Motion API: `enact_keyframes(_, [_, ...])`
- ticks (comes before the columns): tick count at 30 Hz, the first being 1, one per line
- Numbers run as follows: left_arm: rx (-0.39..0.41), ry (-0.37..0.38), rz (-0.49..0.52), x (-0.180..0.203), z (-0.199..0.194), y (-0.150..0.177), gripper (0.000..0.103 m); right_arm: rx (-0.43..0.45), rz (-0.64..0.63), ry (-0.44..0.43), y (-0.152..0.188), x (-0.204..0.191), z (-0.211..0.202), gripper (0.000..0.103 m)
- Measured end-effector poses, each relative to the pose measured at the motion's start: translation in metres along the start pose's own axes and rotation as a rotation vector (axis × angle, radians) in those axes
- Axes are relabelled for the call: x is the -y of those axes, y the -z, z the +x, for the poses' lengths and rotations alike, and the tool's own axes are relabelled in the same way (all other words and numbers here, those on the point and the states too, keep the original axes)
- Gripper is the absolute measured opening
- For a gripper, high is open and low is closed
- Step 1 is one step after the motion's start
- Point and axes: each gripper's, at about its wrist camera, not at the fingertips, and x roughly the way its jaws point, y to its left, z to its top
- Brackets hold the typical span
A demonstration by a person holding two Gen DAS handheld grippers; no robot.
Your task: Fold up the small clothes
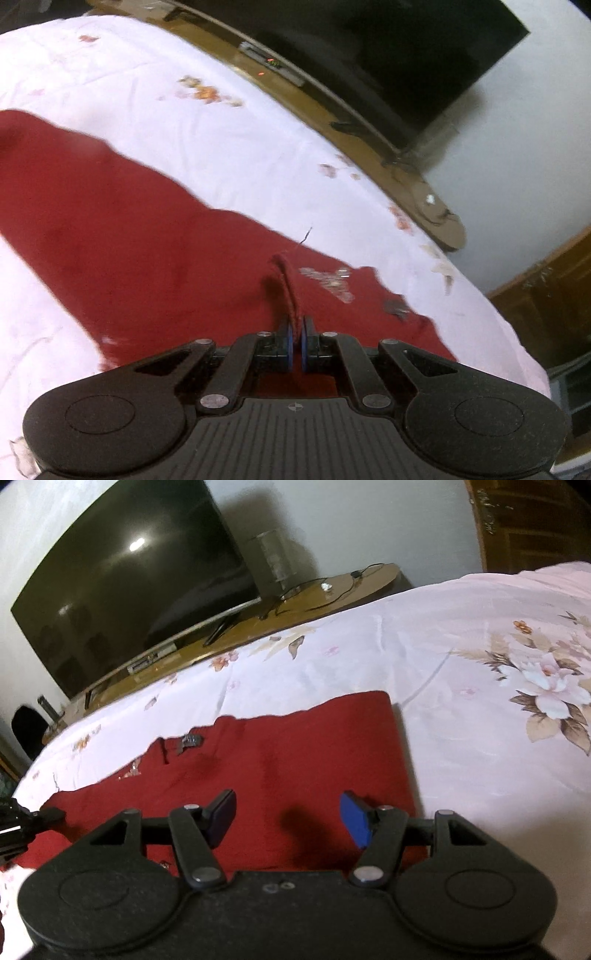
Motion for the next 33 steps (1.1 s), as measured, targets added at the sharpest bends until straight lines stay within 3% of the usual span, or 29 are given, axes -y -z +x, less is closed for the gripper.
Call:
enact_keyframes(6, [-0.076,-0.072,0.018,-0.017,0.031,0.009,0.003,-0.057,-0.033,0.055,0.004,0.000,0.019,0.060])
enact_keyframes(10, [-0.071,-0.112,0.079,-0.004,0.021,0.010,0.004,-0.085,-0.093,0.071,0.009,-0.005,0.023,0.060])
enact_keyframes(14, [-0.004,-0.140,0.148,0.004,-0.008,0.011,0.004,-0.039,-0.059,0.061,0.006,0.001,0.004,0.061])
enact_keyframes(17, [0.023,-0.120,0.175,0.008,-0.023,0.010,0.004,-0.109,-0.085,0.067,0.009,0.006,0.011,0.058])
enact_keyframes(20, [0.027,-0.099,0.200,0.015,-0.026,0.006,0.004,-0.077,-0.046,0.049,0.002,0.013,0.001,0.058])
enact_keyframes(24, [-0.014,-0.063,0.197,0.025,-0.011,0.004,0.004,-0.043,0.002,0.085,-0.017,0.028,-0.003,0.058])
enact_keyframes(31, [-0.062,-0.137,0.207,0.022,0.030,0.010,0.004,-0.079,0.068,0.074,-0.031,0.047,0.023,0.056])
enact_keyframes(33, [-0.047,-0.116,0.189,0.014,0.033,0.013,0.004,-0.095,0.077,0.061,-0.034,0.049,0.034,0.053])
